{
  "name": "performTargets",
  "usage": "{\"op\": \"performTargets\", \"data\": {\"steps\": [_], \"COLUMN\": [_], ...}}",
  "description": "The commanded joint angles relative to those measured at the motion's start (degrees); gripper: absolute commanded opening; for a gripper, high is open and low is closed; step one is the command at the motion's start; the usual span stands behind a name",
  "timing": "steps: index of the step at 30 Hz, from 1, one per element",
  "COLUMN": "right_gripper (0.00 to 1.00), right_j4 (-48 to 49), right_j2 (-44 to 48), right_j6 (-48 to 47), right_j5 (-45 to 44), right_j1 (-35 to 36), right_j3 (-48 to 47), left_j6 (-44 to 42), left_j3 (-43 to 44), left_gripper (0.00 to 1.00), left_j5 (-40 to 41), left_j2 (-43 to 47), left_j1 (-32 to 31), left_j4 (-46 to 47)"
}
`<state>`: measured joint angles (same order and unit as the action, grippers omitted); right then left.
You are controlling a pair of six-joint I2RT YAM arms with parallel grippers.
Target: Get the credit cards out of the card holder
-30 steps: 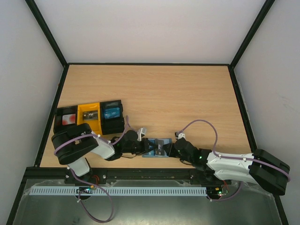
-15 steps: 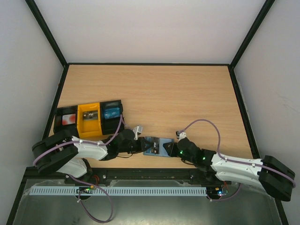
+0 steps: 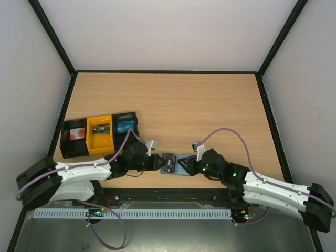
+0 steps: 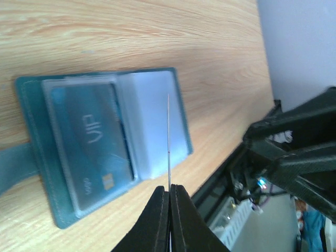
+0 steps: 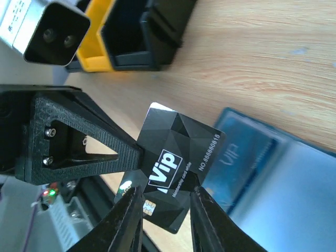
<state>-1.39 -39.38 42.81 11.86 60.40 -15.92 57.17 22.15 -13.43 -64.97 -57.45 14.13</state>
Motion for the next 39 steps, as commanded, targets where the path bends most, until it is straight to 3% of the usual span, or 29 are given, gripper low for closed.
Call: {"op": "performTargets", "data": {"steps": [1,9,14,23,27,33,35,37,39], "right_gripper": [0.26,0.34,0.5,0.5,0.45,0.12,0.03,0.02,0.02], "right_j4": [-3.6,-2.2,-2.3,-0.7,2.1,3.0,3.7,4.9,6.8], "right_j2": [0.5,-2.0,-2.0,-5.4,-6.6,-6.8,-6.9,-6.9,-6.9], "right_j6": [-3.6,-5.7,-6.2,-7.9,-7.8,-9.4,-9.4,-8.7,-7.4], "right_j5": [5.5,9.4,9.7,14.9,21.0,23.8,24.6,24.7,25.2], "right_j1": [0.2,0.2,0.2,0.1,0.2,0.2,0.2,0.1,0.1], "right_j3": [-3.3,-5.1,-6.3,-7.2,-6.5,-6.6,-6.8,-6.5,-5.8], "left_j6": [-6.7,-11.1,-13.2,-14.9,-15.6,-16.3,-16.8,-16.5,-15.9], "left_j3": [1.9,1.1,0.5,-0.6,-1.0,-1.4,-0.9,-0.8,-0.7], "left_gripper": [0.03,0.03,0.03,0.03,0.03,0.03,0.1,0.12,0.3], "left_j5": [-5.0,-13.2,-15.6,-18.6,-19.4,-19.7,-17.8,-15.7,-13.8], "left_j2": [6.9,13.1,14.0,13.5,13.6,14.4,15.3,16.6,18.0], "left_j1": [0.3,0.3,0.2,-1.3,-1.2,-1.4,-1.4,-1.4,-1.4], "left_j4": [-8.7,-11.3,-11.5,-8.3,-8.0,-7.2,-8.7,-9.8,-10.5]}}
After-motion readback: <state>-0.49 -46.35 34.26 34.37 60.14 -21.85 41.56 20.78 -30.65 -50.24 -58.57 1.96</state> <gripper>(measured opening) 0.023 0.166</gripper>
